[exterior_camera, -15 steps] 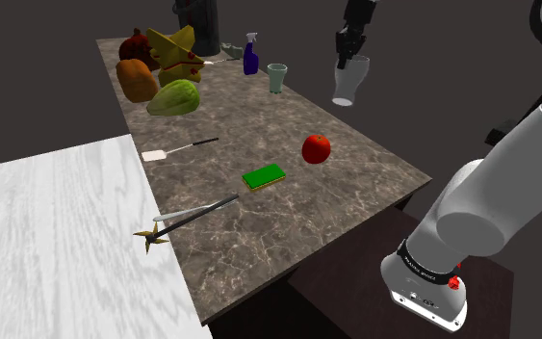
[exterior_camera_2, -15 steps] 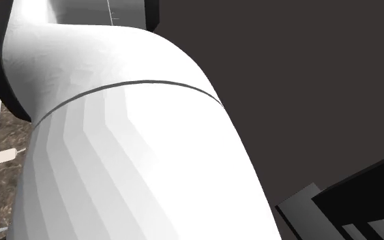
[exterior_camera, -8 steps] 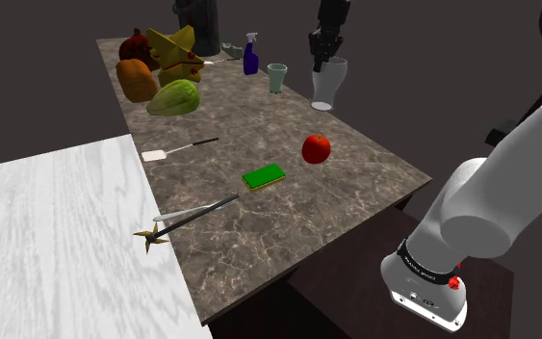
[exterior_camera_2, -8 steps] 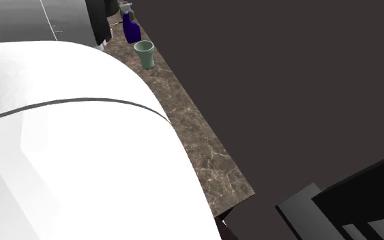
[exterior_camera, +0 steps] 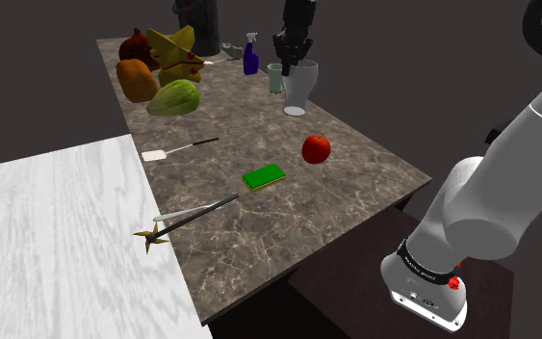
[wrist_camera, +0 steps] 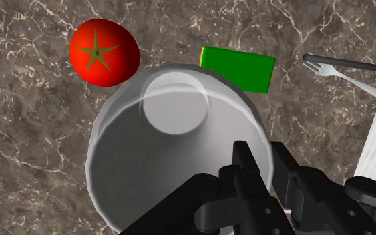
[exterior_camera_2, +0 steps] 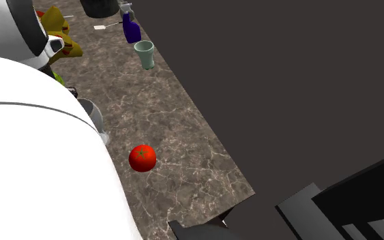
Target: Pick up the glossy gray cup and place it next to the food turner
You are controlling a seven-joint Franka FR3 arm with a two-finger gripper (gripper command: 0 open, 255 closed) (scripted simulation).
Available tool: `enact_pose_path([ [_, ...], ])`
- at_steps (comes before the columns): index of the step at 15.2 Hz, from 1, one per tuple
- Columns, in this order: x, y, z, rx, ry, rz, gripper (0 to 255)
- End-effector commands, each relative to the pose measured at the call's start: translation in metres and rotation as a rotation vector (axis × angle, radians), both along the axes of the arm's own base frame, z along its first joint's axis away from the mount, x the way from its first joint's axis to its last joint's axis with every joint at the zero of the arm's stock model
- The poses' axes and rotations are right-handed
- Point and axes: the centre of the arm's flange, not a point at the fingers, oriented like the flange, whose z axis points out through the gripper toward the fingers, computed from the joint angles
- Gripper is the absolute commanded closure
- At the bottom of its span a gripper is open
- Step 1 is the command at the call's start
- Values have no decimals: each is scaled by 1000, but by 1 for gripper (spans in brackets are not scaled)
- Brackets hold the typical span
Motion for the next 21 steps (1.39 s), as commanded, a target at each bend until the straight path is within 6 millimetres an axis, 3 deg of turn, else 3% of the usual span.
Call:
enact_pose_path([
  [1,10,26,2,0,-1,-1,255],
  [14,77,183,2,0,-1,-1,255],
  [15,81,191,2,0,-1,-1,255],
  [21,81,191,-29,0,-1,-1,255],
])
